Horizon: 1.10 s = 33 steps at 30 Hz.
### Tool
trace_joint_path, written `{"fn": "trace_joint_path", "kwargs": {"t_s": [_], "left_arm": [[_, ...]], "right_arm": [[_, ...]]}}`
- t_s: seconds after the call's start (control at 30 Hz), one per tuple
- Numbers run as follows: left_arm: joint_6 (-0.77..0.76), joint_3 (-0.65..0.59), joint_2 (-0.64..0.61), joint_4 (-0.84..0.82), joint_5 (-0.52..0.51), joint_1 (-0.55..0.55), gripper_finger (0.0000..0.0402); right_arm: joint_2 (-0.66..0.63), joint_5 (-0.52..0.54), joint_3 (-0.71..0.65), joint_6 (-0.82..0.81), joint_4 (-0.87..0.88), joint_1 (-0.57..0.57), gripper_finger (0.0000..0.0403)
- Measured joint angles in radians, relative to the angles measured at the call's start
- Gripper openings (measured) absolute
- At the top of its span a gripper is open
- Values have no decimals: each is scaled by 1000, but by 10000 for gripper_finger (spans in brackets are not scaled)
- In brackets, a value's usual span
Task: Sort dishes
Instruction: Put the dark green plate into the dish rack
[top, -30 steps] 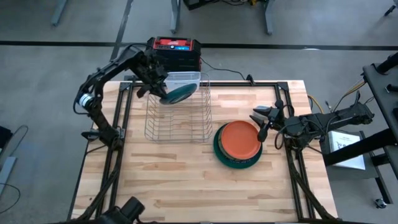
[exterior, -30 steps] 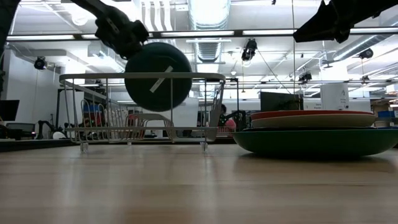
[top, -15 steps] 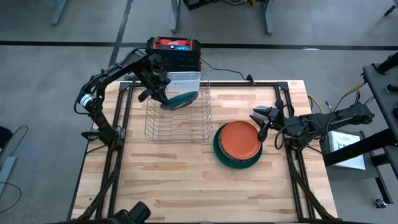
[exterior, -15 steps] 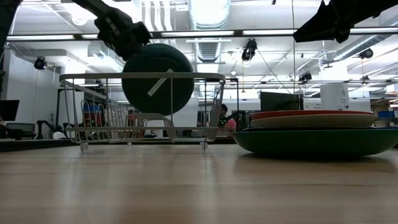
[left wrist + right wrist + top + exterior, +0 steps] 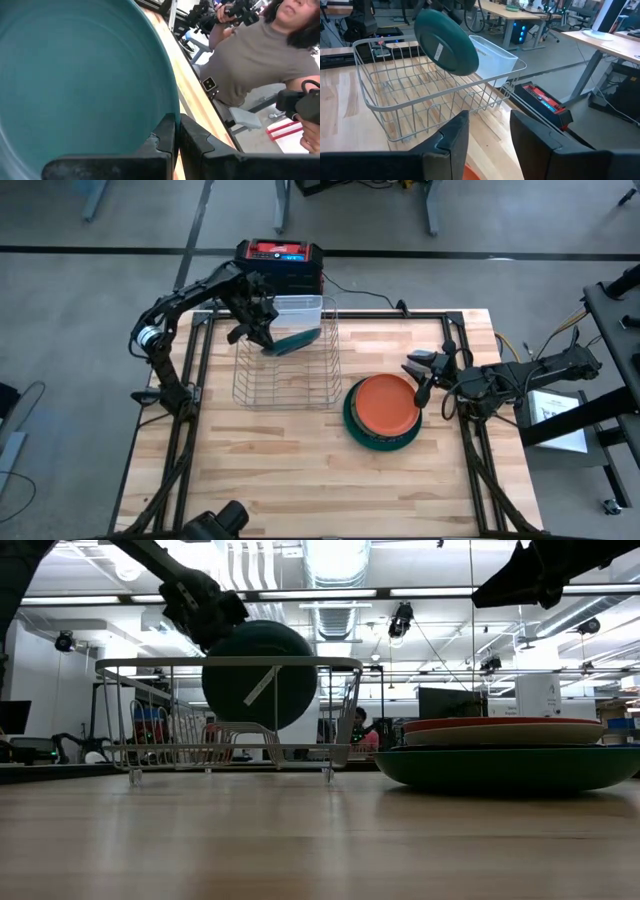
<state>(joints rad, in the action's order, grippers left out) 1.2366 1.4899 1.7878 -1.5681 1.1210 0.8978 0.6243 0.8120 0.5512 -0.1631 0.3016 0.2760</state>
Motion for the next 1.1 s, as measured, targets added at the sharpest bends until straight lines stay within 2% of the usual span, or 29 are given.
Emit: {"fn": "trace_joint_path", "kwargs": {"t_s": [0.47,0.9,1.1], "left_arm": [[-71,0,-62,-4,13,-1,1],[-59,0,-2,-4,31,0,1],[-77,0,0,-5,-6,20,1]], "right_arm": [[0,0,0,5,0,0,126],[0,0,0,6,0,0,136],[0,0,0,6,0,0,133]]}}
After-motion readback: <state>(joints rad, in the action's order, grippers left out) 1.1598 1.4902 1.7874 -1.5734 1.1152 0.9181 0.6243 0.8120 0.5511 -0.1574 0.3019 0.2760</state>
